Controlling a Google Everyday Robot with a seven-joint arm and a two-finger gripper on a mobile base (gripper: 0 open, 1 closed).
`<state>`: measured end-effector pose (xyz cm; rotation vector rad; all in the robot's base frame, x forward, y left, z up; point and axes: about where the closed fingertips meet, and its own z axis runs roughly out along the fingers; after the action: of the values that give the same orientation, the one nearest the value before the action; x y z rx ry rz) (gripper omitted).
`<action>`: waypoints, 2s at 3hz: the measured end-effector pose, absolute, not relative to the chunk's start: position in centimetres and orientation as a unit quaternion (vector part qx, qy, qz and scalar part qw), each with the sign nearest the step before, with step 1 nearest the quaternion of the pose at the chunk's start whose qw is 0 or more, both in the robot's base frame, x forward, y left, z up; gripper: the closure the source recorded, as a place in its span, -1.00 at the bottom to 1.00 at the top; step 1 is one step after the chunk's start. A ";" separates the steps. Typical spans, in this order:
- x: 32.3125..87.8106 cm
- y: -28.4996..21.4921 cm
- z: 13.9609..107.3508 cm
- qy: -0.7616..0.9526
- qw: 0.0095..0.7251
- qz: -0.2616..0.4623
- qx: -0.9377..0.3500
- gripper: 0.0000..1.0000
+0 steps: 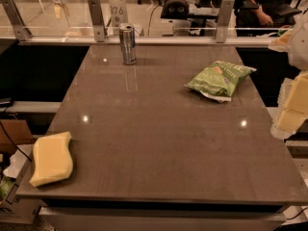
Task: Move green jalapeno chip bag near sponge
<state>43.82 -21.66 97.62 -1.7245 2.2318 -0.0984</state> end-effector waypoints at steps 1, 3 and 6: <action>43.9 -21.7 97.6 0.781 0.160 -0.035 -0.603 -1.00; 48.7 -22.0 96.1 0.794 0.196 -0.038 -0.574 -1.00; 57.6 -22.3 91.5 0.816 0.218 0.004 -0.535 -1.00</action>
Offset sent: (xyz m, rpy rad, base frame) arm 0.0521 -0.0102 -0.0195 0.0410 -0.0732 -0.0830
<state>57.57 -22.32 91.55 -1.4806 2.2607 0.0123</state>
